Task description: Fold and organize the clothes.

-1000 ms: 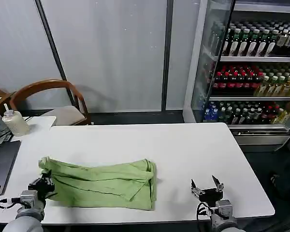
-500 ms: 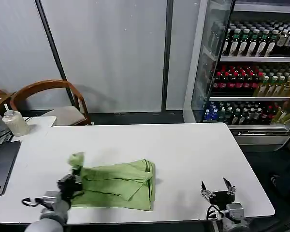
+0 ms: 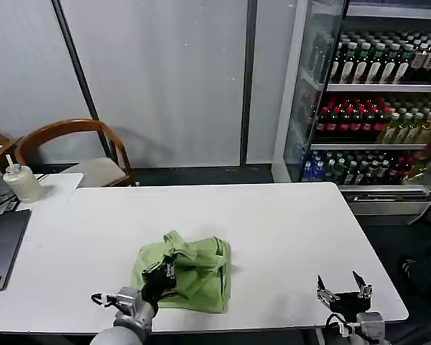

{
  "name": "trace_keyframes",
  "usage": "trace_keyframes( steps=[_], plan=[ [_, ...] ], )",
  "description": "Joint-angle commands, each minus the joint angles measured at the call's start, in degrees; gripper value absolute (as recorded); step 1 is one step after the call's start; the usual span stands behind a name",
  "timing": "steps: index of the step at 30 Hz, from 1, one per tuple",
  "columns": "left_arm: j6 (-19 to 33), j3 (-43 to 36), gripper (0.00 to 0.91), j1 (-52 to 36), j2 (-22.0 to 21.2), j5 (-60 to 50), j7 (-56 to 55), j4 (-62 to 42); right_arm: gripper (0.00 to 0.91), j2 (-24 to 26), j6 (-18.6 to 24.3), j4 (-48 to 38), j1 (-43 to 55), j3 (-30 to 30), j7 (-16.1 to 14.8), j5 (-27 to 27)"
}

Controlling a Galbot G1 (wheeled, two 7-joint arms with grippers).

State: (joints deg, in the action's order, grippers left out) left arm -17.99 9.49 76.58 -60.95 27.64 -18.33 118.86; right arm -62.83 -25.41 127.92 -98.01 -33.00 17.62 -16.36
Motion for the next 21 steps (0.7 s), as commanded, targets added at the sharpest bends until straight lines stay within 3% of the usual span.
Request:
trace_keyframes(
  steps=[1,9,10,11,21],
  plan=[
    [0.05,-5.25,0.020,-5.08,-3.48,-0.52,1.04,-4.32,0.907,-0.16,-0.25,0.73,-1.20,-1.07,0.08,0.09],
    [-0.91,-6.31,0.030,-7.07,-5.51,0.89,1.05,-5.07,0.907,0.09,-1.01,1.68,-1.51,-1.39,-0.04,0.00],
    [-1.11,-6.39,0.615,-7.33,-5.90,0.73,1.08,-5.12,0.907,0.08,-1.03,1.63,-1.47,-1.54,-0.03,0.00],
    [-1.45,-6.43,0.907,-7.68,-6.19,0.62,1.26,-5.54,0.907,0.08,-1.03,1.60,-1.46,-1.57,-0.06,0.01],
    [3.10,-8.65,0.907,-9.16,-9.87,2.94,7.16,-7.92,0.907,-0.05,-1.21,1.44,-1.63,-1.68,-0.32,-0.49]
  ],
)
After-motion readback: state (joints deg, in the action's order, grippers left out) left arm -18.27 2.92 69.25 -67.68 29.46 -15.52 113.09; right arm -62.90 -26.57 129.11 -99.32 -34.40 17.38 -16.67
